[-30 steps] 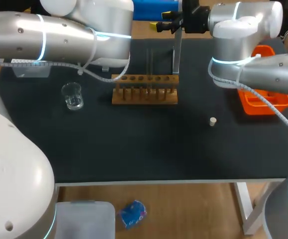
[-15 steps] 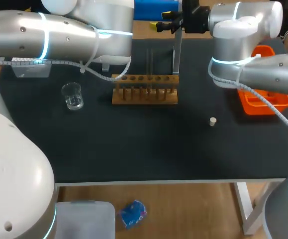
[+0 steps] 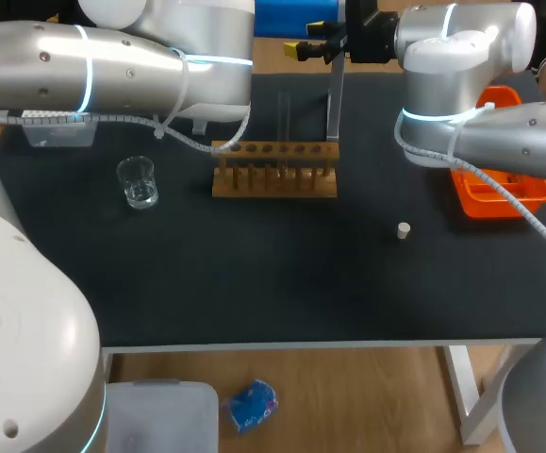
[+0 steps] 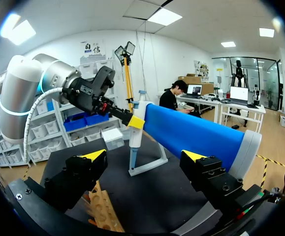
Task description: Invert the test tube, pick up the pipette, mount the tip to pipette, aspirate from beaker and dispense into the tube, eject the tip, return the pipette, and cap with the stopper.
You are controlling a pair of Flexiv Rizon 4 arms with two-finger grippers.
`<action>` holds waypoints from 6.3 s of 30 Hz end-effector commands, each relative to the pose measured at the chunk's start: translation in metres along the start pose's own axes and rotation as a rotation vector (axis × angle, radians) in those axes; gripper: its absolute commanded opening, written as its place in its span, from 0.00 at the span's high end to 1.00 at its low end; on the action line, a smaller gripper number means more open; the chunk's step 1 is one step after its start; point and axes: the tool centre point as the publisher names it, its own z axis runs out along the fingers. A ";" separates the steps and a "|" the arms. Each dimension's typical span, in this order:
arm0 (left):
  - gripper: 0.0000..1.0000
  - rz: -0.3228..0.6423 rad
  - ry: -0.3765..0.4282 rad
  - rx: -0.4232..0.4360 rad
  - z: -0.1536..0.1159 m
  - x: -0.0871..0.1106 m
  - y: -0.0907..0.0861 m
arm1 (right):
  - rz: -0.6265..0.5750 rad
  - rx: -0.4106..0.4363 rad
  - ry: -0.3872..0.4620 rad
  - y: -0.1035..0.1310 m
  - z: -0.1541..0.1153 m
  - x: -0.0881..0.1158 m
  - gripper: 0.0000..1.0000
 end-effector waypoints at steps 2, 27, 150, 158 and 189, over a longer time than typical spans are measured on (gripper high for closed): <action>0.51 -0.002 -0.001 0.005 -0.005 0.001 0.001 | 0.000 -0.001 0.000 0.000 0.001 0.000 0.00; 0.38 -0.013 -0.017 0.034 -0.066 0.020 0.026 | 0.000 -0.001 0.000 0.000 0.001 0.000 0.00; 0.00 0.751 0.873 -0.175 -0.120 0.130 0.130 | 0.076 0.234 -0.128 -0.229 -0.319 0.142 0.00; 0.00 0.751 0.873 -0.175 -0.120 0.130 0.130 | 0.039 0.274 -0.154 -0.233 -0.306 0.141 0.00; 0.00 0.751 0.873 -0.175 -0.120 0.130 0.130 | 0.001 0.349 -0.173 -0.292 -0.250 0.117 0.07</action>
